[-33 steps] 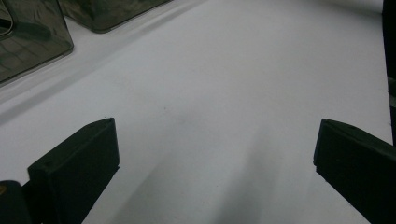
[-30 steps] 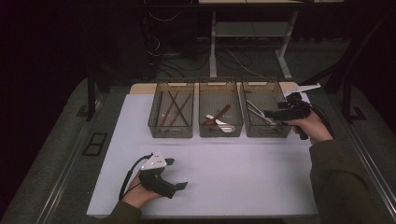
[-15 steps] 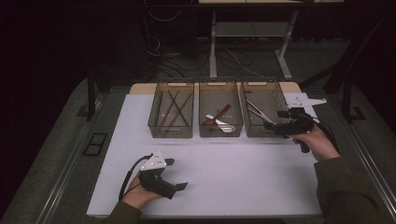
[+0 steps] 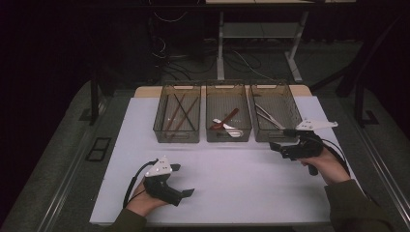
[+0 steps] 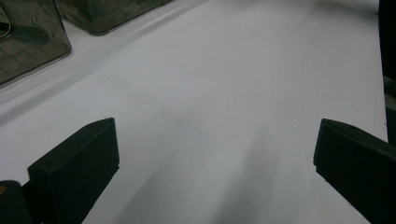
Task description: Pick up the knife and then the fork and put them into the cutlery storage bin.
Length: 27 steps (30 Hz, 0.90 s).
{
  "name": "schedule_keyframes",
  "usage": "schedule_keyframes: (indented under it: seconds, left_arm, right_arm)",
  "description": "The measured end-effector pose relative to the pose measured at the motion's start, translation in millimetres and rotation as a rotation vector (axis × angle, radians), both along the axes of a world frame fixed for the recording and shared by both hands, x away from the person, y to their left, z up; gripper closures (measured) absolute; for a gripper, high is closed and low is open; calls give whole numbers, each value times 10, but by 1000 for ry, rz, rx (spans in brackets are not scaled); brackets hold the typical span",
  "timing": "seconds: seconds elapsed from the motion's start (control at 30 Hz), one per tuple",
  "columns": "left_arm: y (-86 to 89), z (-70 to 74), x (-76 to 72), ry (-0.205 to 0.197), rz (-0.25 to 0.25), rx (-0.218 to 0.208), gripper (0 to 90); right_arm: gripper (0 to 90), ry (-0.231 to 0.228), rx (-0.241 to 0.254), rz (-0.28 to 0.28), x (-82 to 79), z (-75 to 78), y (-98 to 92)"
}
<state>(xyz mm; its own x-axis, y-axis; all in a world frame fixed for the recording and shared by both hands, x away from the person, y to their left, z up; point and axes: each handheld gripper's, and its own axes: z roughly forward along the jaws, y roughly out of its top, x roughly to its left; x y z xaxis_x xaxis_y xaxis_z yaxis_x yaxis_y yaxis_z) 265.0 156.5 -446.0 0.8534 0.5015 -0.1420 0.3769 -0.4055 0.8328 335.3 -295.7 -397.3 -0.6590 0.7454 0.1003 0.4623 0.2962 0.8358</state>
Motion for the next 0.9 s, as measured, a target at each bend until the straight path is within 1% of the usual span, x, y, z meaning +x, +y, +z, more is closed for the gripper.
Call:
schedule_keyframes:
  seconds: [0.3, 0.5, 0.63, 0.7, 0.9]
  left_arm:
    - [6, 5, -8, -2, 3, -4, 0]
    - [6, 8, -14, -1, 3, 1, 0]
    - [7, 10, -16, -1, 3, 3, 0]
    - [6, 12, -18, -2, 3, -1, 0]
    - [4, 17, -20, -3, 3, 1, 0]
  right_arm:
    - [174, -2, -4, 35, -228, -136, 55]
    - [175, -9, 19, 41, -360, -192, 56]
    - [175, -28, 27, 48, -460, -233, 65]
    - [175, -30, 36, 47, -507, -255, 63]
    - [175, -16, 55, 39, -618, -332, 44]
